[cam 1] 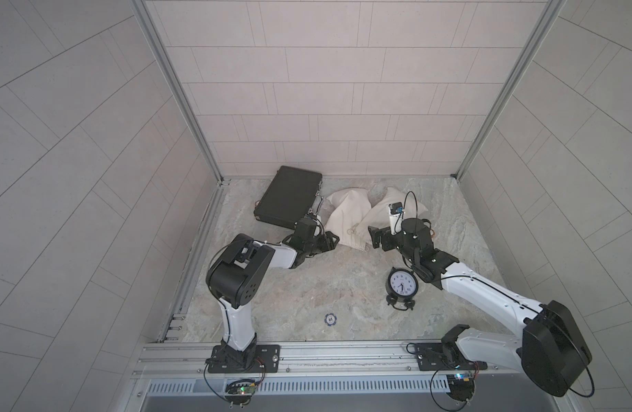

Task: Close the soil bag
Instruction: Pick up the soil bag from the center of the board.

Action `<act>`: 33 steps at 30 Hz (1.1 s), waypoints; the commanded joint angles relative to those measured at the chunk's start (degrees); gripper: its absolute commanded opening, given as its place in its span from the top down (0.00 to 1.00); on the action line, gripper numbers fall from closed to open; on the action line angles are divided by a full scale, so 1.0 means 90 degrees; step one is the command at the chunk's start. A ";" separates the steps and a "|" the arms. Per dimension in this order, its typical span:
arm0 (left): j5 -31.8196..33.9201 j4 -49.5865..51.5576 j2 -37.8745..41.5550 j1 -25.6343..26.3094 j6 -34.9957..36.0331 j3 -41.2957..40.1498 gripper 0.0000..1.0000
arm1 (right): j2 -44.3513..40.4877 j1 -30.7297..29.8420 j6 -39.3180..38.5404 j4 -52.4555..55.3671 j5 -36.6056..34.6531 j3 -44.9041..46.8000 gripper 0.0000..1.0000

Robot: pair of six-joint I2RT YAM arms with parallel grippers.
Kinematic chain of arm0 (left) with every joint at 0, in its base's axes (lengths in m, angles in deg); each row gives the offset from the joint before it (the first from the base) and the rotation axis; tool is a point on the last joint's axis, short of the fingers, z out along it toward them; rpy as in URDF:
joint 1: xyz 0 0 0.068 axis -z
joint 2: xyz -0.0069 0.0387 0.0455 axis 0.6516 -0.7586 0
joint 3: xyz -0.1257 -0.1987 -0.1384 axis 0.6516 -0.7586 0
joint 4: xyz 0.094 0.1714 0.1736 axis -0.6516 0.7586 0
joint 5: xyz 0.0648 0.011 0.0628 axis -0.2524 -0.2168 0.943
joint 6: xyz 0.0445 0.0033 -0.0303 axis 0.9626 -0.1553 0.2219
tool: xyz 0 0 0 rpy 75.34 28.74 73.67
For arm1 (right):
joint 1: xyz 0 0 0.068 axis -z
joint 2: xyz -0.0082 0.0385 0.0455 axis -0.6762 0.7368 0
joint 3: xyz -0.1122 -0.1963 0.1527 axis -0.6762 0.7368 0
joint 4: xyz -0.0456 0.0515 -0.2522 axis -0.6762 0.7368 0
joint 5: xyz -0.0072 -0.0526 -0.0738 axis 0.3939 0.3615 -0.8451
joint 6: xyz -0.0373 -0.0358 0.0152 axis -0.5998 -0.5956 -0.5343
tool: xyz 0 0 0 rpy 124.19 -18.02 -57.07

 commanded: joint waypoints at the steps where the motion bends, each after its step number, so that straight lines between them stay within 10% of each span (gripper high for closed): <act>1: -0.0069 -0.0167 -0.0015 0.0023 0.0057 0.0176 0.57 | 0.0019 -0.0036 -0.0133 -0.0087 0.0042 0.0120 0.00; 7: 0.0019 0.0261 0.1023 0.0023 0.0301 0.0105 1.00 | 0.0266 -0.0089 -0.0207 -0.0246 0.0261 0.0121 0.00; 17: 0.0182 0.1417 0.2732 0.0025 0.0445 0.0364 1.00 | 0.0550 -0.0631 -0.0715 -0.0559 0.0650 0.0118 0.04; 33: 0.0123 0.1703 0.2936 0.0208 0.0172 0.0646 1.00 | 0.1231 -0.2028 -0.0279 -0.2691 0.0598 0.1121 0.13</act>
